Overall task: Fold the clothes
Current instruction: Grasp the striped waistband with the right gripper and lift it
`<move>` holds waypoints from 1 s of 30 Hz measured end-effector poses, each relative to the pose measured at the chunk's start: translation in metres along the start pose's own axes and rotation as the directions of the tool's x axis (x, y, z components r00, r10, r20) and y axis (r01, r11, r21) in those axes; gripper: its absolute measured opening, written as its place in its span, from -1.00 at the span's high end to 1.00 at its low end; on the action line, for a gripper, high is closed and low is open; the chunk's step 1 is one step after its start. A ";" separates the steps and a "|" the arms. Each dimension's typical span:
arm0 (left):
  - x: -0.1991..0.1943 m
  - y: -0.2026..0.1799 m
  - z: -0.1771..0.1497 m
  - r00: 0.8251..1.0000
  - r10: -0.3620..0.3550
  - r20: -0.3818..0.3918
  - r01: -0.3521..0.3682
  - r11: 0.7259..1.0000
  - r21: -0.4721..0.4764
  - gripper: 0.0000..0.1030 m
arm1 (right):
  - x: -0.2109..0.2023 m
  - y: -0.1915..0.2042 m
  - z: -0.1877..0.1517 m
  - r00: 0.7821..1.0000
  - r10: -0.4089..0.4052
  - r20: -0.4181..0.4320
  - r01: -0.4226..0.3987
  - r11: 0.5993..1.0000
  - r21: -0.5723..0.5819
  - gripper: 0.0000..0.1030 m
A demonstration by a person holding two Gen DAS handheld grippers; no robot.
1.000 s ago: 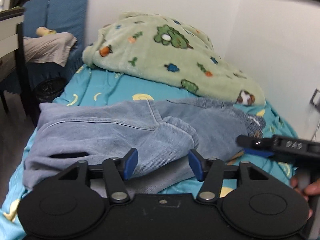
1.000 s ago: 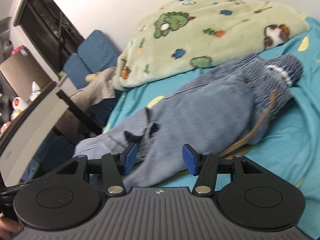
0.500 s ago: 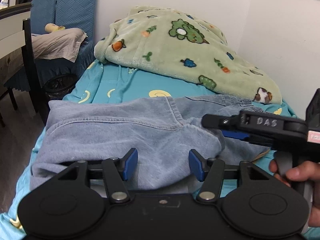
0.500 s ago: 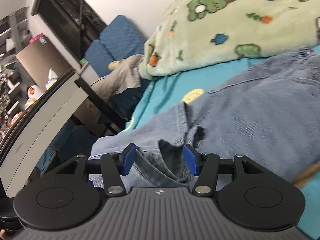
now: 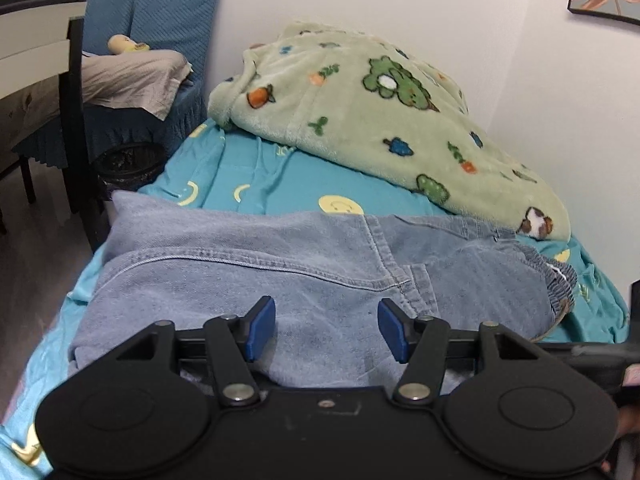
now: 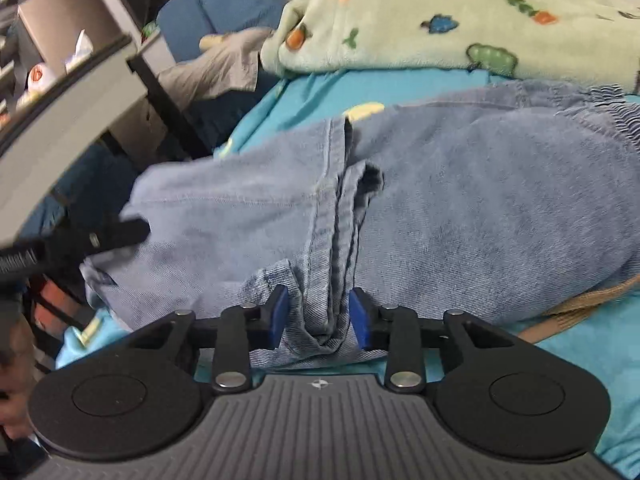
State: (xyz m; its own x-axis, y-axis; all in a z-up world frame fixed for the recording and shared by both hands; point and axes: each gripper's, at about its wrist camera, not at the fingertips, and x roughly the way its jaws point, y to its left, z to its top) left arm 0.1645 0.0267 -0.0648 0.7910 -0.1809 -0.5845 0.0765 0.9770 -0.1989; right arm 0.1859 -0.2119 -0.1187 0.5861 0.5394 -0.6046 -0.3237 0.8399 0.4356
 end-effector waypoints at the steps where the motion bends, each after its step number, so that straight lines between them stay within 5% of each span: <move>1: -0.001 0.001 0.001 1.000 -0.001 0.005 0.001 1.000 -0.014 -0.08 | -0.006 0.000 0.004 0.999 0.021 0.029 -0.021 1.000 0.019 0.28; 5: -0.002 0.007 0.006 0.999 -0.021 0.025 0.022 0.998 -0.058 -0.09 | -0.012 -0.013 0.028 0.988 0.077 0.131 -0.096 0.984 0.149 0.12; 10: 0.007 0.014 0.004 1.000 -0.021 0.011 0.022 0.996 -0.088 -0.09 | 0.037 -0.021 0.065 0.999 -0.001 0.043 -0.006 0.987 0.162 0.14; 13: 0.010 0.018 0.004 1.000 -0.026 0.015 0.027 0.994 -0.104 -0.09 | 0.066 -0.030 0.073 0.999 -0.031 -0.029 0.037 0.976 0.214 0.36; 15: 0.011 0.021 0.004 0.999 -0.028 0.018 0.030 0.993 -0.113 -0.09 | 0.077 -0.031 0.076 0.998 -0.022 -0.052 0.034 0.970 0.241 0.84; 23: 0.004 0.022 0.000 0.996 -0.071 0.047 0.076 0.990 -0.118 -0.12 | 0.042 0.003 0.122 0.976 0.003 0.218 -0.042 0.984 0.173 0.95; 26: 0.011 0.021 -0.002 0.997 -0.069 0.024 0.071 0.990 -0.118 -0.12 | 0.053 0.000 0.136 0.981 -0.051 0.190 0.021 0.988 0.155 0.94; 30: 0.022 0.022 -0.005 0.998 -0.064 0.003 0.064 0.992 -0.109 -0.12 | 0.094 -0.029 0.115 0.990 -0.137 0.028 0.130 0.976 0.176 0.92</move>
State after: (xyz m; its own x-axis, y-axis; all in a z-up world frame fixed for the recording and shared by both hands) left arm 0.1806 0.0434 -0.0854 0.7860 -0.2428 -0.5686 0.0603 0.9454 -0.3203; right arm 0.3356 -0.1922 -0.1110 0.6455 0.4172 -0.6398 -0.1086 0.8793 0.4637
